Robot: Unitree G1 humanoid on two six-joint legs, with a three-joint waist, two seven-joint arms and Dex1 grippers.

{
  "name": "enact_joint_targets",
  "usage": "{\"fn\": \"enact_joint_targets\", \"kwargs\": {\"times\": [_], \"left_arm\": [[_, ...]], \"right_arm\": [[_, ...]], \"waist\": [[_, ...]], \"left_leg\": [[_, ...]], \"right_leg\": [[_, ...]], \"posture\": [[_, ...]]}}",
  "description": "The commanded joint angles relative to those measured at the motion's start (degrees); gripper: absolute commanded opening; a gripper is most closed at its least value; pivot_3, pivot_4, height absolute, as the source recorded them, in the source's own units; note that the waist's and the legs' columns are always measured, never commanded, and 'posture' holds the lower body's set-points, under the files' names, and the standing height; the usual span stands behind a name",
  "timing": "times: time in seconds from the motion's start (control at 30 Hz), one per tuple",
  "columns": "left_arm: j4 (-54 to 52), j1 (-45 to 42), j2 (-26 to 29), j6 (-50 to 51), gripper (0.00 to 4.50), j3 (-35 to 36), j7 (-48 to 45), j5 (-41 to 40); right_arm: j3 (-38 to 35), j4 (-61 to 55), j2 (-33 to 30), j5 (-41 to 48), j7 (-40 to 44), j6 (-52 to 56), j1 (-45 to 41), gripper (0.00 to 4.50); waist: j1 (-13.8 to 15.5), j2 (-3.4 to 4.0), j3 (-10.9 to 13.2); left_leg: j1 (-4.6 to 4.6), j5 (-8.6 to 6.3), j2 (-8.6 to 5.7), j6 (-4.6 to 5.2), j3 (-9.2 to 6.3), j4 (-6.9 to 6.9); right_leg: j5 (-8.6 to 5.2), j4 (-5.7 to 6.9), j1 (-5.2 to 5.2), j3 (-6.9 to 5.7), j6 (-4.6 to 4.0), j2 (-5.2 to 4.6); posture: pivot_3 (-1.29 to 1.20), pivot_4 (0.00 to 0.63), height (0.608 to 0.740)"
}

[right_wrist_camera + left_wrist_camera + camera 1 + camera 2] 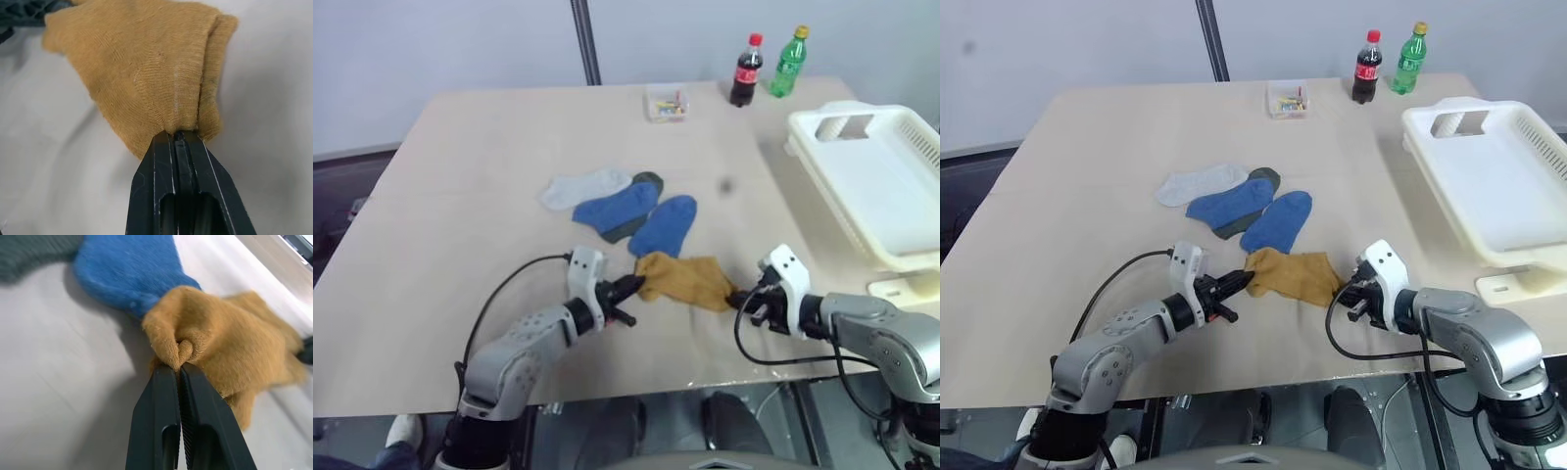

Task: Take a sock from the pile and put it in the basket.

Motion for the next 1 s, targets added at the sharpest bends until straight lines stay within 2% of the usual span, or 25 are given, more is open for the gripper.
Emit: {"fn": "enact_joint_targets", "kwargs": {"times": [0.03, 0.07, 0.1, 0.17, 0.2, 0.43, 0.63, 0.77, 0.93, 1.0], "left_arm": [[-1.98, 2.30, 0.47, -0.10, 0.00, 0.19, -1.56, -0.01], [-2.47, 2.88, 0.66, -0.19, 0.00, 0.09, -2.09, -0.12], [-2.89, 3.23, 0.76, -0.51, 0.00, -0.02, -2.25, 0.20], [-3.47, 3.63, 0.63, -0.82, 0.00, 0.13, -1.77, 0.92], [-3.91, 3.95, 0.79, -0.86, 0.00, 0.21, -1.81, 1.02], [-7.97, 6.60, 3.99, -0.87, 0.00, 0.85, -4.56, 0.36], [-11.48, 7.59, 5.56, -2.37, 0.00, 4.50, -5.66, -1.01], [-13.68, 8.51, 6.00, -3.92, 0.00, 5.24, -7.12, -1.33], [-13.45, 9.12, 5.51, -3.98, 0.00, 4.70, -6.71, -0.46], [-13.21, 8.79, 5.32, -3.79, 0.00, 4.72, -6.54, -0.51]], "right_arm": [[-1.12, -0.88, -0.75, -0.65, -0.46, -2.56, 0.78, 0.85], [-1.12, -0.55, -1.19, -1.04, -0.30, -3.30, 0.69, 1.27], [-1.14, -0.36, -1.69, -1.11, 0.10, -3.79, 0.65, 1.47], [-1.54, -0.02, -2.18, -1.57, 0.45, -5.70, 0.44, 2.51], [-1.84, 0.20, -2.84, -1.55, 1.34, -6.94, 0.11, 2.72], [-3.75, 0.67, -7.59, 0.25, 6.73, -10.40, -1.96, 2.72], [-2.99, 0.57, -6.70, 0.06, 9.42, -16.76, -2.02, 2.72], [-3.04, 1.22, -4.53, 0.27, 10.56, -21.40, -1.12, 2.72], [-2.05, 3.32, -4.90, -2.58, 10.97, -24.88, -1.71, 2.72], [-2.27, 4.23, -4.63, -3.09, 10.33, -24.97, -2.09, 2.72]], "waist": [[-0.01, 0.00, 0.00], [0.00, 0.00, 0.00], [0.02, 0.00, 0.00], [0.06, 0.00, 0.00], [0.08, 0.00, 0.00], [-0.02, 0.00, 0.02], [0.06, -0.05, 0.06], [0.13, -0.07, 0.08], [0.03, -0.06, 0.11], [-0.43, 0.11, 0.23]], "left_leg": [[0.00, 0.01, 0.00, -0.01, 0.01, -0.01], [0.00, 0.00, 0.00, -0.01, 0.02, -0.02], [0.00, -0.01, 0.00, 0.01, 0.02, -0.02], [0.02, -0.09, 0.00, 0.16, 0.02, -0.02], [0.02, -0.09, 0.00, 0.16, 0.01, -0.02], [0.00, -0.10, 0.01, 0.17, 0.03, -0.06], [-0.02, -0.10, 0.04, 0.18, 0.00, -0.06], [-0.04, -0.10, 0.04, 0.17, 0.00, -0.06], [-0.02, -0.10, 0.03, 0.17, 0.00, -0.06], [-0.12, -0.08, -0.40, 0.21, -0.73, -0.14]], "right_leg": [[0.00, -0.02, 0.00, 0.01, 0.00, -0.01], [0.00, -0.03, 0.00, 0.01, 0.00, -0.01], [0.00, -0.03, 0.00, 0.01, 0.00, -0.02], [0.00, -0.02, 0.01, 0.01, 0.00, -0.03], [0.00, -0.02, 0.02, 0.01, 0.00, -0.02], [0.00, -0.04, -0.01, 0.02, 0.00, -0.01], [0.00, -0.06, -0.01, -0.01, 0.00, -0.01], [0.00, -0.09, -0.01, -0.03, 0.00, -0.02], [0.00, -0.08, -0.01, -0.02, 0.00, -0.04], [-0.05, -0.18, 0.36, -0.76, -0.01, -0.42]], "posture": [[0.00, 0.150, 0.740], [0.00, 0.150, 0.740], [0.00, 0.150, 0.740], [0.00, 0.150, 0.740], [0.00, 0.150, 0.740], [0.00, 0.150, 0.740], [0.00, 0.150, 0.740], [0.00, 0.150, 0.740], [0.00, 0.150, 0.740], [0.00, 0.150, 0.740]]}}
